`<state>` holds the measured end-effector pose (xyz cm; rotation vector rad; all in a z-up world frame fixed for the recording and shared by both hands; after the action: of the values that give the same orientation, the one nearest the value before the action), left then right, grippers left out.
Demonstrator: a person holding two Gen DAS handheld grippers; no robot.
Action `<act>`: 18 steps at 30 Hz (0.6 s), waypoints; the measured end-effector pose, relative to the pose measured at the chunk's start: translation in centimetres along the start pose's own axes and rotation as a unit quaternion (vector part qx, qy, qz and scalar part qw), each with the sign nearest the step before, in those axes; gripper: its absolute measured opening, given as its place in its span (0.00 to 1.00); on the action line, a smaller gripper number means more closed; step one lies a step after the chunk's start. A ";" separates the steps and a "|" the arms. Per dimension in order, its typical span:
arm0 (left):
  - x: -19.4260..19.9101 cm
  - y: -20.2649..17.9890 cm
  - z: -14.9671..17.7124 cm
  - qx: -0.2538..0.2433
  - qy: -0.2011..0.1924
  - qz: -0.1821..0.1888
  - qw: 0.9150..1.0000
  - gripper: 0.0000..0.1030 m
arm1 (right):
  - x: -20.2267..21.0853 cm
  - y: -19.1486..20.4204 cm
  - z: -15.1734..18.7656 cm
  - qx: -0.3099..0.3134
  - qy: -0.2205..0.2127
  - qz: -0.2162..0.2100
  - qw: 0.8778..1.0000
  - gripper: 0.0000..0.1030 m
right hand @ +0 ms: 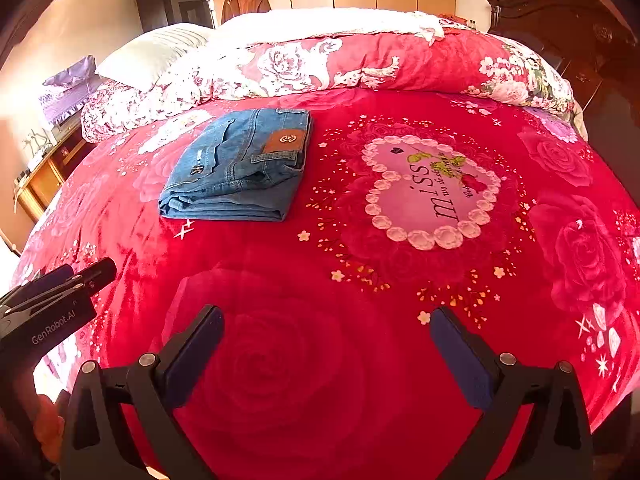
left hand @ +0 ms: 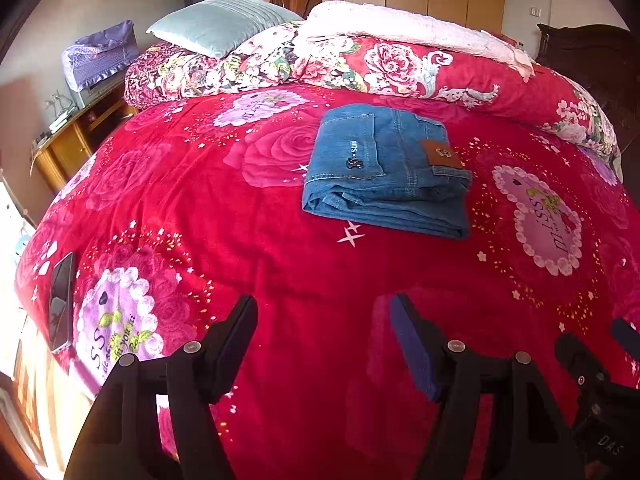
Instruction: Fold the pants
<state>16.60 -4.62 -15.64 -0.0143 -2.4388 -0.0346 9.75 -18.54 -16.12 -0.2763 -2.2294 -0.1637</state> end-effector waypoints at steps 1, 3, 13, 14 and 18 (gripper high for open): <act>0.4 0.0 0.0 -0.003 -0.001 -0.001 1.000 0.67 | 0.2 -0.3 0.1 -0.001 -0.001 0.003 1.000 1.00; 0.9 -0.3 -0.2 -0.009 -0.005 0.005 1.000 0.68 | 0.4 -0.8 0.4 -0.005 0.000 0.006 1.000 1.00; 4.2 -0.4 -0.7 -0.013 -0.057 0.012 0.998 0.68 | 0.9 -0.8 1.6 -0.011 0.003 0.006 1.000 1.00; 4.3 -0.4 -0.6 -0.014 -0.057 0.014 0.998 0.68 | 1.0 -0.7 1.5 -0.010 0.002 0.006 1.000 1.00; 3.8 -0.5 -0.1 -0.020 -0.049 0.022 0.998 0.68 | 1.4 -0.4 1.0 0.001 -0.008 0.008 1.000 1.00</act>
<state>13.75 -5.08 -13.07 -0.0893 -2.5343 -0.0645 8.03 -18.53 -15.69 -0.2957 -2.2432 -0.1520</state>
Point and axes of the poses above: each gripper's, at about its wrist camera, not at the fingertips, and x roughly against the way its jaws point, y to its left, z to its underside, the point moved 10 cm from there along -x, roughly the way its jaws point, and after that the axes turned 12 degrees about -y, right-handed, at the moved point
